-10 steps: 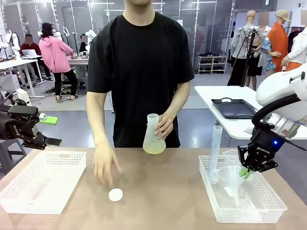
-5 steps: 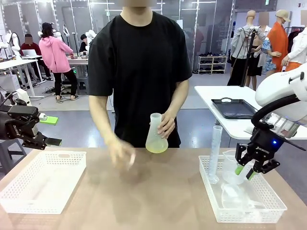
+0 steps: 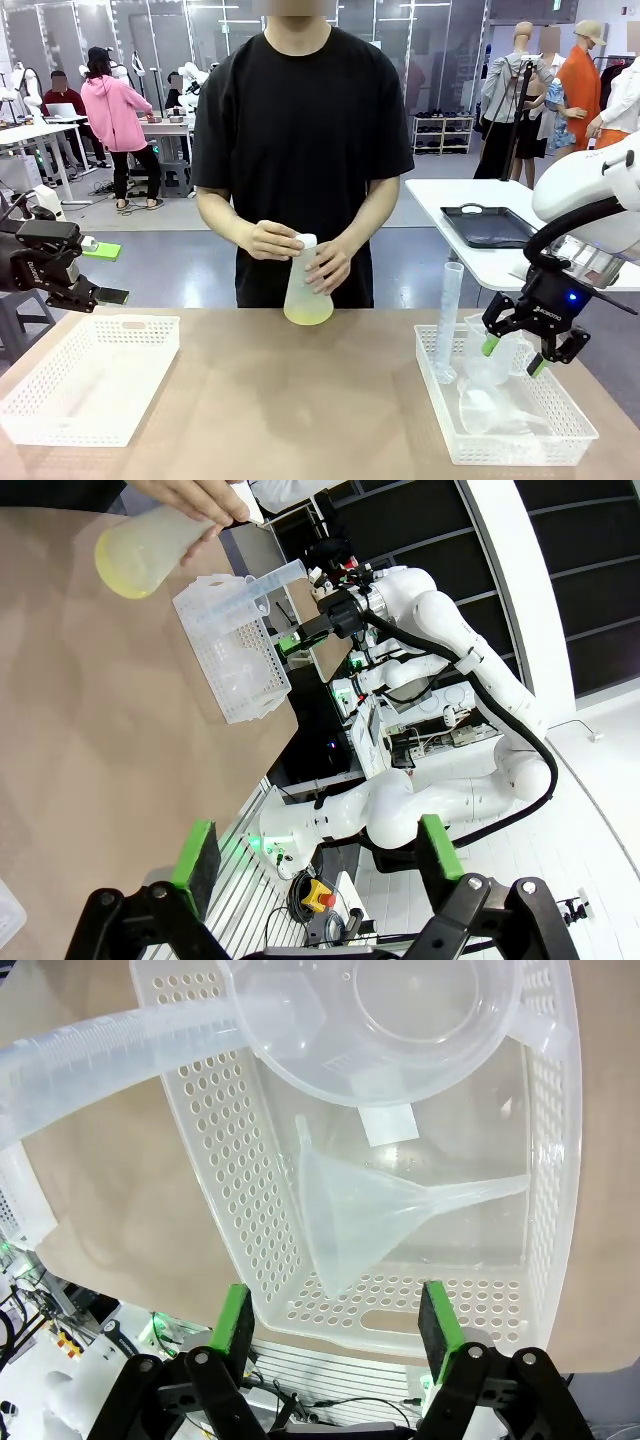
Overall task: Prepare the solutions needed for the experiment.
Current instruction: Once the solution is in the Big flask , pick up the Plastic Funnel and place it back into the right Organizing basket, then when the human places the Big flask in the center of the table, pick up the Big flask and place it in the left Organizing basket.
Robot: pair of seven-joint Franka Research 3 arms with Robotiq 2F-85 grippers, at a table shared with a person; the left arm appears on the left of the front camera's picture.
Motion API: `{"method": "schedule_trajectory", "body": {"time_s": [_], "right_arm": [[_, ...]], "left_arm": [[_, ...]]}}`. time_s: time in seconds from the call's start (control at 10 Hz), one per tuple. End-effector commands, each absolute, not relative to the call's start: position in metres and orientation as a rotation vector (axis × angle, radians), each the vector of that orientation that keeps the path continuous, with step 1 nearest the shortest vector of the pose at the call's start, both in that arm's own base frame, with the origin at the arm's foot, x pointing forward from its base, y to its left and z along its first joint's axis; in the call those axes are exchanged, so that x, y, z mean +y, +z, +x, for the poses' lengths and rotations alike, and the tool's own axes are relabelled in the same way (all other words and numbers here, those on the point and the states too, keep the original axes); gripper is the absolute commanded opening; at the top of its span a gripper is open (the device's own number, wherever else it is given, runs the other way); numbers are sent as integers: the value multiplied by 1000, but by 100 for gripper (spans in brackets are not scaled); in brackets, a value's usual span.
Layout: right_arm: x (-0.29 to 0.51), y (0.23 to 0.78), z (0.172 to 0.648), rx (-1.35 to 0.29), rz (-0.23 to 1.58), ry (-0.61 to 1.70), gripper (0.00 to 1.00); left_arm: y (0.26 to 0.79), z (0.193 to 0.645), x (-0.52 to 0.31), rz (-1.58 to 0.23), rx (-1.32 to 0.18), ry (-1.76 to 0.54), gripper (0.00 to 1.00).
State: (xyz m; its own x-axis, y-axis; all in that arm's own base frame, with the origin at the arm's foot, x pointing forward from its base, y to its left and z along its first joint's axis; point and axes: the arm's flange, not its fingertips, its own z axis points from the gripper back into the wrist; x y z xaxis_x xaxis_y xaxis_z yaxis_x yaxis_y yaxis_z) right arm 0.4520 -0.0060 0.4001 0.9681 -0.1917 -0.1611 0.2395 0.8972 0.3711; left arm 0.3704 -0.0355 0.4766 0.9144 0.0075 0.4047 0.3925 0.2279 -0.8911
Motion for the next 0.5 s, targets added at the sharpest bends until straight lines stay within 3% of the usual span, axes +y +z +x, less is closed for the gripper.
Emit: {"method": "schedule_trajectory", "body": {"time_s": [0.0,0.4], "right_arm": [[-6,400,452,120,400,-218,83],[-6,400,452,120,400,-218,83]], "left_arm": [[478,372,-37,-1351,-373,-274,100],[478,372,-37,-1351,-373,-274,100]]}}
